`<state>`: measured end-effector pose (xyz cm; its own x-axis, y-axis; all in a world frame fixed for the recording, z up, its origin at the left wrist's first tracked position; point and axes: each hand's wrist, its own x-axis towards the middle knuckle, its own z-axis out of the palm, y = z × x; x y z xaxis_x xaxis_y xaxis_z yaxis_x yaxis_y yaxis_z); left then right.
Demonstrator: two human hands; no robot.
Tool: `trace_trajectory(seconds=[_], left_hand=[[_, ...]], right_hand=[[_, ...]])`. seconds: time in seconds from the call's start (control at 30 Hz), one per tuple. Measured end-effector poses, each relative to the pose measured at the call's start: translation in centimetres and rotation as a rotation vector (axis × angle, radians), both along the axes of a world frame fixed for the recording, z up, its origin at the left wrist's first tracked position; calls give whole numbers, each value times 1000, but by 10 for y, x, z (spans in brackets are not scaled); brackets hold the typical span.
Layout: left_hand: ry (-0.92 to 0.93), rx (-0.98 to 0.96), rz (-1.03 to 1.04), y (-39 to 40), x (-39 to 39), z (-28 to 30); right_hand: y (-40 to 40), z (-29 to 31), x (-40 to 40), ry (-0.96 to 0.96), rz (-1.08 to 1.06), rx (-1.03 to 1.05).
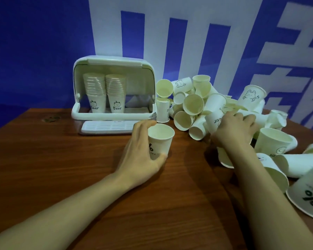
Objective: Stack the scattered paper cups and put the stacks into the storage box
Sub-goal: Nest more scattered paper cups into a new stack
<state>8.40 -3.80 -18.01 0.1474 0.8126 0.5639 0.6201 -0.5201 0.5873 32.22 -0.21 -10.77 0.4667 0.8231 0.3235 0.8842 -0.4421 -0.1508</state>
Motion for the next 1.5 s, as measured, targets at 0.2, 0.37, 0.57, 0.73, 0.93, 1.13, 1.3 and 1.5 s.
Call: trace_trajectory(seconds=[0.2,0.37,0.57,0.73,0.93,1.13,1.3,1.5], left_hand=[[-4,-3,-8,0,1,0],[-129,-185,-87,4,-1,2],[-211,-258,-95,12,-3,-2],[-219,-289,-102,12,-3,-2],[-190,-259,-137,12,-4,-3],[-163,-243,-166,7,-2,2],[-107,-220,-180,3,-1,3],[-108,-227,-169,6,-2,2]], right_hand=[[-11,15,-29,345,450,346],[-31,22,-59,599,653,368],[-29,24,-60,864,659,286],[-34,27,-61,840,761,506],[-38,30,-60,732,797,478],[-40,30,-70,461,906,464],[-45,31,-68,433,902,431],[-36,27,-65,263,893,309]])
